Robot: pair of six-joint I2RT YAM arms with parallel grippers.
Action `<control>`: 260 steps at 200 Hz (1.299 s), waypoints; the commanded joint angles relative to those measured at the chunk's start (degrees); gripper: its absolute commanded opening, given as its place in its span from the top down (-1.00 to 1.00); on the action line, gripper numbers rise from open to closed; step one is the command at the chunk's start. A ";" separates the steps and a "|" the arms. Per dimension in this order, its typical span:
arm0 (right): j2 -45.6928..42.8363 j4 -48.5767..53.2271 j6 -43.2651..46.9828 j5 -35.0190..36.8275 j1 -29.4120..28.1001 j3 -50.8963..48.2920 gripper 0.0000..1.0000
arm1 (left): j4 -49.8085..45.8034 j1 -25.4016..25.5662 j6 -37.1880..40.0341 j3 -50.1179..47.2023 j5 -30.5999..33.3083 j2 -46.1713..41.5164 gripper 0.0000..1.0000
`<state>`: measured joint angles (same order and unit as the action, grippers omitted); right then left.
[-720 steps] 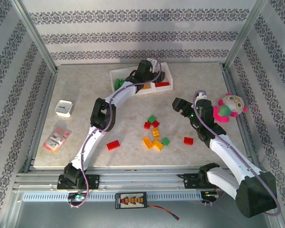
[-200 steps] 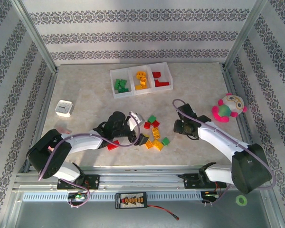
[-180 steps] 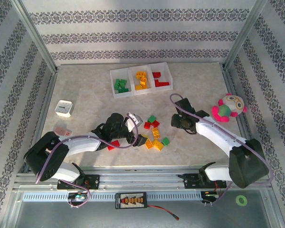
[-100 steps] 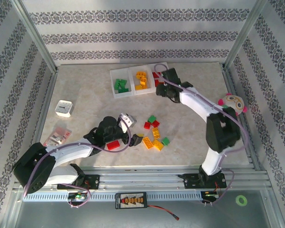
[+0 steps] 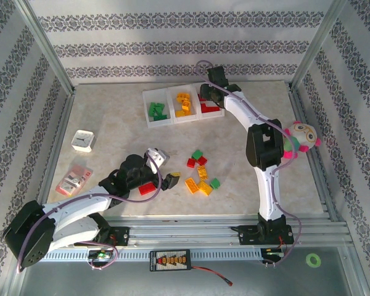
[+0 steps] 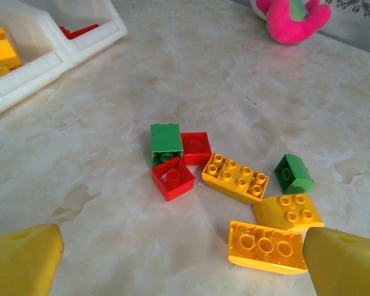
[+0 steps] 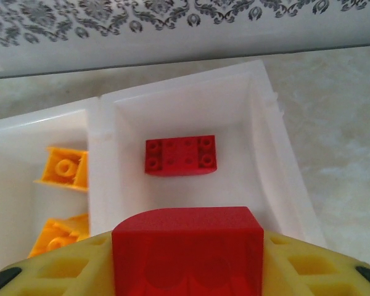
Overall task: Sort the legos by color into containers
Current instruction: Place the lego in the container, then pick up the lego from the center of the table.
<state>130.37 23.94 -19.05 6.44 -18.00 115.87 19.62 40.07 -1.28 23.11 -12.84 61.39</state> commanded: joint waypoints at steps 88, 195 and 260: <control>-5.66 2.64 6.25 2.20 -1.62 -3.31 -0.66 | -8.22 0.53 3.71 1.38 1.56 -3.68 -0.99; -29.84 0.60 7.61 -6.43 -13.78 -45.87 -0.76 | -23.99 0.58 10.07 7.71 1.92 -8.69 -0.99; -22.65 6.64 8.33 -6.42 -15.31 -43.31 -0.61 | -21.95 0.55 10.76 4.56 0.78 -11.54 -1.00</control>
<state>104.42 27.51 -11.35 0.69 -32.45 69.58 -2.24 40.07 7.90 28.82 -11.55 50.39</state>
